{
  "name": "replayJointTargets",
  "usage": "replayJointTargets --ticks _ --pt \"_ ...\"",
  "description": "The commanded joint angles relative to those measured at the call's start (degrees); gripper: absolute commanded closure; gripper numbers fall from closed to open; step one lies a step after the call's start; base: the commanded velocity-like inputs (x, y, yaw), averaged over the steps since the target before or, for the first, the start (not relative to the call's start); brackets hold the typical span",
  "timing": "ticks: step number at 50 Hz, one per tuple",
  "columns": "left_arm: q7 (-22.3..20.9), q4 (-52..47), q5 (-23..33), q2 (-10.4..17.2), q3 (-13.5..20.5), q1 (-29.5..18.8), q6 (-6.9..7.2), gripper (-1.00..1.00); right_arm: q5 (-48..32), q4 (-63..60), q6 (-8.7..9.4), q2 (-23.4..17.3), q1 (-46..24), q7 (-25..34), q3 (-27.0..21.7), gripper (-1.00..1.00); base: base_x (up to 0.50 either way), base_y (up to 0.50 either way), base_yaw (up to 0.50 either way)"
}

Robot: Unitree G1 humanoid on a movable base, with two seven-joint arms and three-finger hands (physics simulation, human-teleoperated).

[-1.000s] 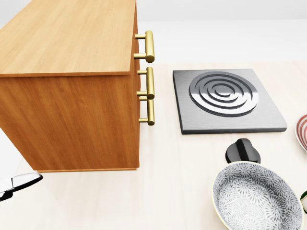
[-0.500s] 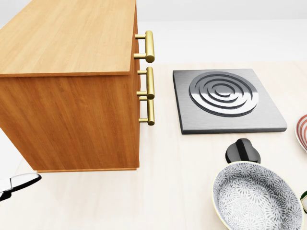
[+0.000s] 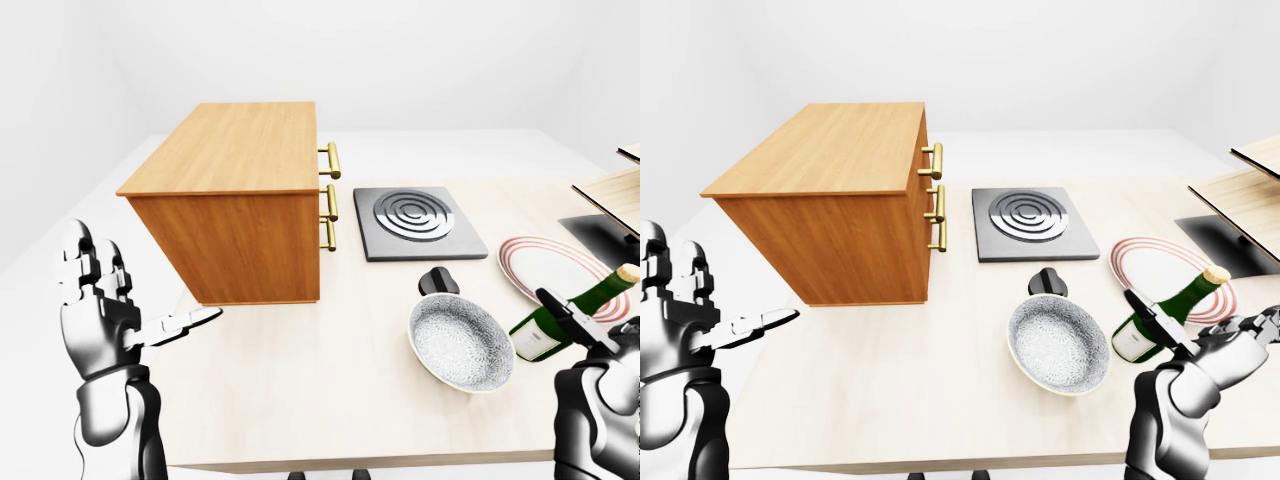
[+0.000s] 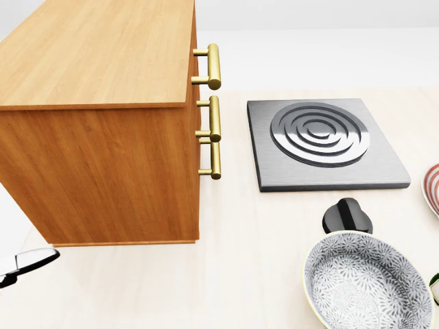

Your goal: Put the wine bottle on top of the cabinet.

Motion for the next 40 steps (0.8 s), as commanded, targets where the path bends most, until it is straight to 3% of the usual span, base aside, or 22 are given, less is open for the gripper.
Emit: replayJointTargets --ticks 1,18,40 --pt "0.0 0.5 0.1 0.0 -0.1 0.0 0.0 -1.0 -0.3 2.1 0.0 -0.5 0.0 0.0 0.7 -1.0 0.0 0.0 0.0" --pt "0.0 0.8 0.4 -0.1 -0.4 0.2 0.0 -1.0 -0.9 5.9 0.0 -1.9 -0.4 0.0 -0.5 -1.0 0.0 0.0 0.0" --pt "0.1 0.5 0.5 -0.1 -0.5 0.1 0.0 -1.0 -3.1 13.8 0.0 -6.9 -6.3 0.0 2.9 -1.0 0.0 0.0 0.0"
